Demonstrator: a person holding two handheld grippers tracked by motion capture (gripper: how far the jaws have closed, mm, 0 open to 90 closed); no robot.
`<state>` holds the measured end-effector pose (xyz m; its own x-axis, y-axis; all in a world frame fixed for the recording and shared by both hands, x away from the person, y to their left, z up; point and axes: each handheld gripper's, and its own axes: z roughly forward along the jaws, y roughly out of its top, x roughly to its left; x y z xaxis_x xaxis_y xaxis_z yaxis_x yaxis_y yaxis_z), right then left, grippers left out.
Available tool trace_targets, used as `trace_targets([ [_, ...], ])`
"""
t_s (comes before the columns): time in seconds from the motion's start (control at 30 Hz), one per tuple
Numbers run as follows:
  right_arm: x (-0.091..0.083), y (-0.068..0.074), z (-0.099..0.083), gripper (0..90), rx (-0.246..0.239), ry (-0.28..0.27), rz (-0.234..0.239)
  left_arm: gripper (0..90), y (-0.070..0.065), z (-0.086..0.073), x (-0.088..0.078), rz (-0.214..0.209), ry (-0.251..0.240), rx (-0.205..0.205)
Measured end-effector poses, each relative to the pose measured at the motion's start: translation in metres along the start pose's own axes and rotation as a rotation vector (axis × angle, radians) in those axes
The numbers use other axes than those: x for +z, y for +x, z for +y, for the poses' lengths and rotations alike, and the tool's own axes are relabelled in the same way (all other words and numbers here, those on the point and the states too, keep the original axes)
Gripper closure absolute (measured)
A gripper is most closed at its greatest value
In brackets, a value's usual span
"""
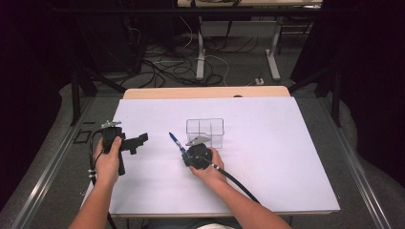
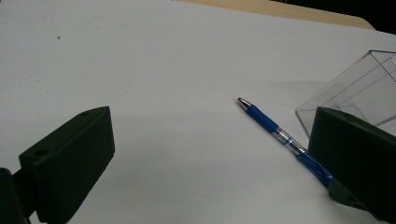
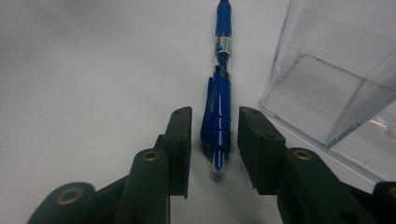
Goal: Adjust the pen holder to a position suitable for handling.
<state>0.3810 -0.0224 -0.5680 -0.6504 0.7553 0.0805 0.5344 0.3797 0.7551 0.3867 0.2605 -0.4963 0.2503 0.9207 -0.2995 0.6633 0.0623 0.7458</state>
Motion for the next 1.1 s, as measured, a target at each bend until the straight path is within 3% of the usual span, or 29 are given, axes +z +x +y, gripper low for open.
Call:
trace_targets([
  [0.4,0.0041,0.0048,0.0005,72.6,-0.034,-0.013,-0.044,0.7,0.001,0.0005,-0.0005,0.0,0.004,0.001],
  [0.7,0.0039,0.0044,0.0004,75.2,-0.025,-0.011,-0.039,0.8,0.001,-0.0002,0.0003,0.001,-0.001,0.0],
  [0.9,0.0041,0.0043,0.0005,75.4,-0.048,-0.018,-0.041,1.1,0.0012,-0.0005,0.0004,-0.001,0.007,-0.002],
  [1.1,0.0033,0.0051,-0.0001,75.5,-0.03,-0.017,-0.046,1.8,0.0013,-0.0002,0.0003,-0.004,-0.001,-0.001],
])
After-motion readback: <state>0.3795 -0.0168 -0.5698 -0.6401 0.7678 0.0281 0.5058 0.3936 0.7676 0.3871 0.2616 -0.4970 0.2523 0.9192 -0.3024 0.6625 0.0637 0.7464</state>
